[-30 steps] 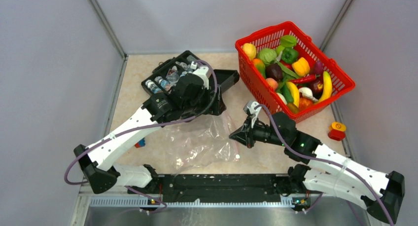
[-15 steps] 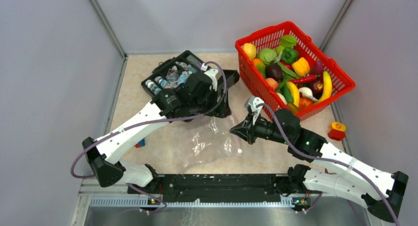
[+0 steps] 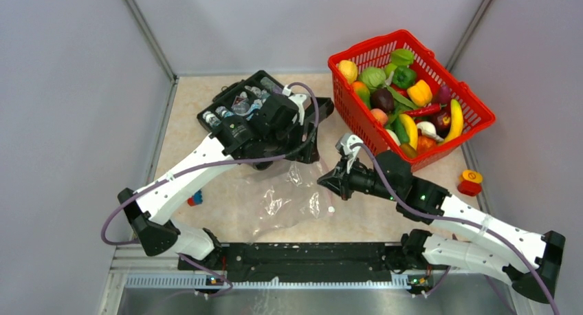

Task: Place the food in the zip-top bag and seal the zipper
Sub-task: Open the zipper of the food storage bag.

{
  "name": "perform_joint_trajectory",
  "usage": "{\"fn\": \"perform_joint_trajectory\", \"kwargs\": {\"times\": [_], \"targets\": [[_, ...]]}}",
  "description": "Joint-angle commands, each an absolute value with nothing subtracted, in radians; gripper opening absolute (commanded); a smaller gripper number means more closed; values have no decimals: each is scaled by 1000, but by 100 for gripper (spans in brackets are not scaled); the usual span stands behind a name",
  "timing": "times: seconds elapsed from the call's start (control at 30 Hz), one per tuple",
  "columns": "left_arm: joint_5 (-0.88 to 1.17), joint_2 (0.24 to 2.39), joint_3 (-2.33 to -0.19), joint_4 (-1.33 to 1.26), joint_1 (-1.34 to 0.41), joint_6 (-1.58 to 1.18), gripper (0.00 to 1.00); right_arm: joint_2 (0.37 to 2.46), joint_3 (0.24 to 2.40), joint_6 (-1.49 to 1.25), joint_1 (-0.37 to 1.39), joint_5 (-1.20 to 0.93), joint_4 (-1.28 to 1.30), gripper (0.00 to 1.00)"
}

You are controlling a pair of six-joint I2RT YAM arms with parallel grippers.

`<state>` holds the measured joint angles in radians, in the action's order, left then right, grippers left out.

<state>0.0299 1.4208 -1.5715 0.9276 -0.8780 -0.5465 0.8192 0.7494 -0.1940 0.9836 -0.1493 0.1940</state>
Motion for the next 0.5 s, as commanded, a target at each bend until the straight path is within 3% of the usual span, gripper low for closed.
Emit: {"fn": "perform_joint_trajectory", "kwargs": {"times": [0.0, 0.47], "targets": [[-37, 1456, -1687, 1059, -882, -540, 75, 822, 790, -211, 1004, -92, 107, 0], [45, 1493, -1716, 1024, -903, -575, 80, 854, 799, -174, 1051, -5, 112, 0]]}}
